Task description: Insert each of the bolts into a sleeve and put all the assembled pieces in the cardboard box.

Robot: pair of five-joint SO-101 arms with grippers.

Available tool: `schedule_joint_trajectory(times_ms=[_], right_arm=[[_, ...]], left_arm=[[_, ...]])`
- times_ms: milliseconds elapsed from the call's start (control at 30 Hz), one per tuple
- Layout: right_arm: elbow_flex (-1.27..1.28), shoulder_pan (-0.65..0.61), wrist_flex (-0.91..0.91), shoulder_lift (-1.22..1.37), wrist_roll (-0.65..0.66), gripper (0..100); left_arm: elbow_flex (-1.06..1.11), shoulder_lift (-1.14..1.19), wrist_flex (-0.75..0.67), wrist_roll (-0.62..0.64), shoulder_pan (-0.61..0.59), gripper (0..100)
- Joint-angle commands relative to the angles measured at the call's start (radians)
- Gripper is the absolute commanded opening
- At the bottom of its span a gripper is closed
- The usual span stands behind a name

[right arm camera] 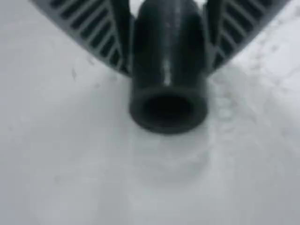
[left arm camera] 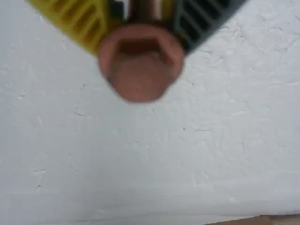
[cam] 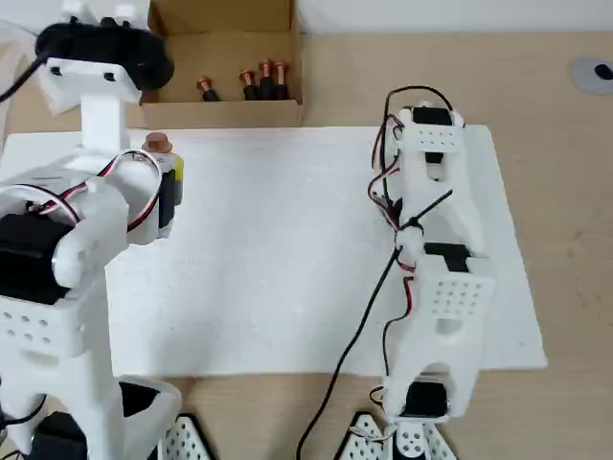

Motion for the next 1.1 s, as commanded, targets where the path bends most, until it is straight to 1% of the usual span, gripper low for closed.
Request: schedule_joint_trajectory(times_ms=[0, 100, 200, 333, 433, 500, 700, 833, 967, 1067], right_arm=[[-0.177, -0.007, 0.011, 0.004, 0.075, 1.0], [-0.332, -0.030, 0.124, 0.002, 0.161, 1.0], [-0.550, -0.056, 0.270, 0.002, 0.233, 1.0], [-0.754, -0.064, 0.284, -0.038, 0.304, 1.0], [-0.799, -0.068, 0.284, -0.165, 0.328, 1.0], [-0.797, -0.091, 0.284, -0.263, 0.362, 1.0], [-0.796, -0.136, 0.284, -0.562, 0.534, 1.0], [-0.739, -0.136, 0.284, -0.742, 0.618, 1.0], [-0.556, -0.136, 0.284, -0.943, 0.621, 1.0], [-0.328, -0.136, 0.284, -1.125, 0.621, 1.0]], left_arm=[[0.000, -0.028, -0.020, 0.000, 0.009, 1], [-0.002, -0.028, -0.020, 0.002, 0.009, 1], [-0.052, -0.030, -0.020, 0.003, 0.009, 1], [-0.132, -0.030, -0.017, 0.003, 0.009, 1], [-0.143, -0.030, -0.014, 0.000, 0.008, 1], [-0.147, -0.030, -0.014, 0.002, -0.034, 1], [-0.147, -0.030, -0.015, 0.003, -0.146, 1], [-0.140, -0.030, -0.015, 0.018, -0.166, 1], [-0.146, -0.030, -0.017, 0.089, -0.166, 1], [-0.146, -0.030, -0.018, 0.126, -0.160, 1]])
